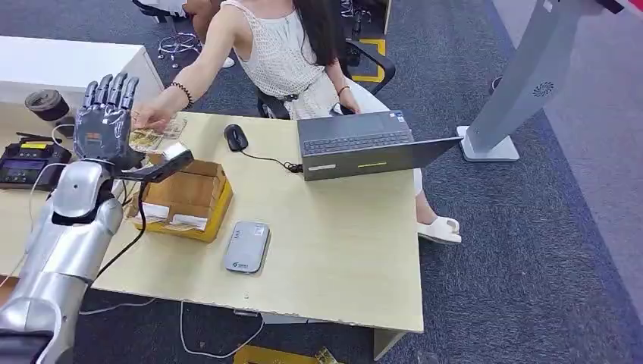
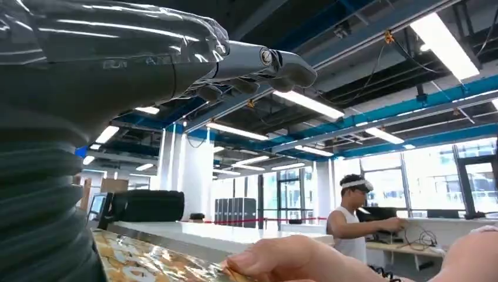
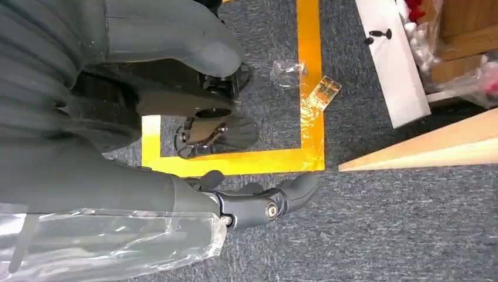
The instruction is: Pass the card to the sensor for recognition and then transmit it.
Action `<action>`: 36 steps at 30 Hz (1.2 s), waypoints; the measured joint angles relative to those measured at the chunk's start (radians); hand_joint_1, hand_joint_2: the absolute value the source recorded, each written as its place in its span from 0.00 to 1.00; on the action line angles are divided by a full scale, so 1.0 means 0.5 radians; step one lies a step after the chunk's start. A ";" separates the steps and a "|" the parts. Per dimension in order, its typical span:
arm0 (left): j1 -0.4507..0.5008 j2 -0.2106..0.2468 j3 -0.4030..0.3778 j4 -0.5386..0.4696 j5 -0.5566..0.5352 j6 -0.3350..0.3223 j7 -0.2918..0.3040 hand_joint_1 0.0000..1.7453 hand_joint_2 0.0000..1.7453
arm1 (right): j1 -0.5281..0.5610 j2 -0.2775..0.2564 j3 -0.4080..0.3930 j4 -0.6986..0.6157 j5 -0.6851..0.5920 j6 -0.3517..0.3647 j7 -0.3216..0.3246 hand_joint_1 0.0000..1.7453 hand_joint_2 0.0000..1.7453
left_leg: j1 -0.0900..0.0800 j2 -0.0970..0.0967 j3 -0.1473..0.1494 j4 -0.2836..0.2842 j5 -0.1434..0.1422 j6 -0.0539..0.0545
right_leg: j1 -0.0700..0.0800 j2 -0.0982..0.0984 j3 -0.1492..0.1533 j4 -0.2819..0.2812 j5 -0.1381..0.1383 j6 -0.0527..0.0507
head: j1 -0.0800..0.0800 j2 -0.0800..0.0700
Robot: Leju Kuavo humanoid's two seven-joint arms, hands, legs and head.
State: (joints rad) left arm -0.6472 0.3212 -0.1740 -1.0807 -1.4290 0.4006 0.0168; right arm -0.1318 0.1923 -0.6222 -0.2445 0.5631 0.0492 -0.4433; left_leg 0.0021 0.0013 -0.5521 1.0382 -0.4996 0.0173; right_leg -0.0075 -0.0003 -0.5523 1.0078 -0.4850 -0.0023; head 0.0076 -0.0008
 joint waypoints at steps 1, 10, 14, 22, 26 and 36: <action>-0.004 0.000 0.000 0.007 0.000 0.000 0.000 0.00 1.00 | 0.000 0.001 0.001 0.001 0.000 0.000 0.000 0.00 1.00 | 0.000 0.000 0.000 0.000 0.000 0.000 | 0.000 0.000 0.000 0.000 0.000 0.000 | 0.000 0.000; -0.008 0.001 -0.026 0.048 0.024 -0.017 -0.030 1.00 1.00 | -0.001 0.002 0.011 0.008 -0.001 -0.002 0.003 0.00 1.00 | 0.000 0.000 0.000 0.000 0.000 0.000 | 0.000 0.000 0.000 0.000 0.000 0.000 | 0.000 0.000; -0.009 0.001 -0.034 0.062 0.043 -0.017 -0.036 1.00 1.00 | -0.001 0.002 0.012 0.012 -0.002 -0.015 0.003 0.00 1.00 | 0.000 0.000 0.000 0.000 0.000 0.000 | 0.000 0.000 0.000 0.000 0.000 0.000 | 0.000 0.000; -0.014 0.014 -0.039 0.065 0.060 -0.013 -0.042 1.00 1.00 | 0.000 0.002 0.012 0.015 -0.004 -0.024 0.001 0.00 1.00 | 0.000 0.001 0.000 0.000 0.000 0.000 | 0.001 0.001 0.000 0.000 0.000 0.000 | 0.000 0.000; -0.002 0.009 -0.040 0.067 0.082 0.058 -0.051 1.00 1.00 | 0.000 0.003 0.013 0.015 -0.007 -0.028 -0.002 0.00 1.00 | 0.000 0.001 0.000 0.000 0.000 0.000 | 0.001 0.001 0.000 0.000 0.000 0.000 | 0.000 0.000; 0.359 -0.132 -0.107 -0.270 0.088 0.164 -0.087 1.00 1.00 | 0.013 0.008 0.013 0.016 -0.043 -0.036 -0.010 0.00 1.00 | -0.001 0.002 -0.002 0.001 0.000 0.000 | 0.000 0.003 -0.003 -0.001 0.001 0.000 | 0.000 0.000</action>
State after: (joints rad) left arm -0.4677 0.2552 -0.2274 -1.2155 -1.3851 0.4826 -0.0268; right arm -0.1255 0.1961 -0.6157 -0.2365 0.5413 0.0313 -0.4482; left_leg 0.0016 0.0025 -0.5533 1.0385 -0.4998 0.0173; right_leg -0.0076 0.0011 -0.5536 1.0071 -0.4847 -0.0022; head 0.0076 -0.0008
